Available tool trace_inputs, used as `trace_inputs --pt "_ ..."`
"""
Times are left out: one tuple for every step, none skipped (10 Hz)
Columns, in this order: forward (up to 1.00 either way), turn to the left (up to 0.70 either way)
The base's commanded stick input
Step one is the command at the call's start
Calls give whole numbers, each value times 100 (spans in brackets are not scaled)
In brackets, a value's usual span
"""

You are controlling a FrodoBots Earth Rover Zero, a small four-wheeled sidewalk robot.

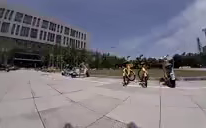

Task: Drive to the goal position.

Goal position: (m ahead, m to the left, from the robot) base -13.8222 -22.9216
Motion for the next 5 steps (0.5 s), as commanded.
trace_inputs --pt "0 -45" --pt "0 -45" --pt "0 -45" --pt "0 -45" --pt "0 -45"
